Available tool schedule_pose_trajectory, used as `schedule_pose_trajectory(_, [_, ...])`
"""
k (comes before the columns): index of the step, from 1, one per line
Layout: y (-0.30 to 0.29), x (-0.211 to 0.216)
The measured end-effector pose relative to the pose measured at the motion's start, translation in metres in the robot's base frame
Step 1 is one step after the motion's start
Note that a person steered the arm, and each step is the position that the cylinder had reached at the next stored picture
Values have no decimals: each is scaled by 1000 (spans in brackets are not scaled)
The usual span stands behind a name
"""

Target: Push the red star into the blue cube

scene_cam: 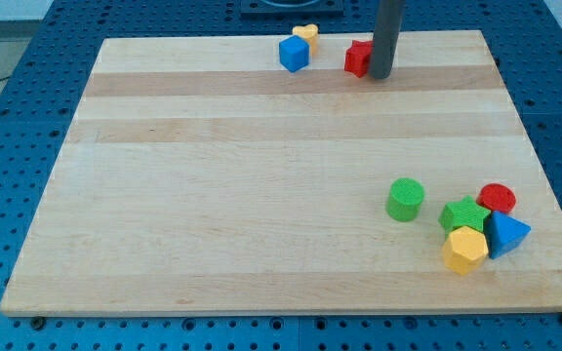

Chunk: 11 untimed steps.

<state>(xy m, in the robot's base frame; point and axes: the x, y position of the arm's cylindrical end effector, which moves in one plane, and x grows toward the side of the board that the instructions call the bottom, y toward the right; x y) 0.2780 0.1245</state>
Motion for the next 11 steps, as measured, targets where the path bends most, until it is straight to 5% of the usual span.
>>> schedule_pose_trajectory(3, [-15,-20])
schedule_pose_trajectory(4, [38,-29])
schedule_pose_trajectory(9, [-56,-42])
schedule_pose_trajectory(11, [-33,31])
